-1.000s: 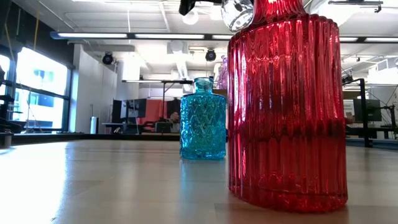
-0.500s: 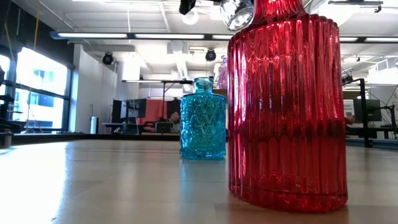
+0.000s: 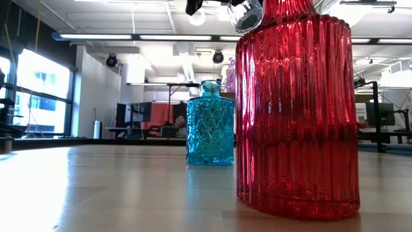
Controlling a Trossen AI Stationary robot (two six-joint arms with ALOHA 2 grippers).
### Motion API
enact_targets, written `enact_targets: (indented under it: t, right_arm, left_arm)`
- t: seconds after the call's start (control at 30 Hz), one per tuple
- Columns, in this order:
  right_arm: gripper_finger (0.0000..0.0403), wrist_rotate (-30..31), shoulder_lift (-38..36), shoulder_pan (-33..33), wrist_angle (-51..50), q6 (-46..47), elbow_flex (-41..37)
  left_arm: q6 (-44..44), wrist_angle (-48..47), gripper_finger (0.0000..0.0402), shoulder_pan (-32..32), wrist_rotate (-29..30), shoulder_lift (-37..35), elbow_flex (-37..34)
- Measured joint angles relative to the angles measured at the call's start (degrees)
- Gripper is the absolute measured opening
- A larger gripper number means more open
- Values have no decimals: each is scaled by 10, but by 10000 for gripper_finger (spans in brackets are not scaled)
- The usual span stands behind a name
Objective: Sort vases onto shelf
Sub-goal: Put the transparent vase on the shelf aligned with the transparent vases
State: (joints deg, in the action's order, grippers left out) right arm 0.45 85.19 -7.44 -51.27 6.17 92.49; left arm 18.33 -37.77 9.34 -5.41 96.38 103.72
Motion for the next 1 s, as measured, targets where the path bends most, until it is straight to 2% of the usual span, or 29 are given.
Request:
enact_targets:
  t: [0.27, 0.53, 1.0]
  right_arm:
    - [270, 0, -1, 0, -3, 0, 0]
    - [271, 0, -2, 0, -2, 0, 0]
    - [273, 1, -2, 0, -2, -2, 0]
  left_arm:
    - [-5, 0, 100, 1, 2, 0, 0]
    - [5, 13, 118, 4, 2, 0, 0]
    - [26, 17, 121, 4, 19, 0, 0]
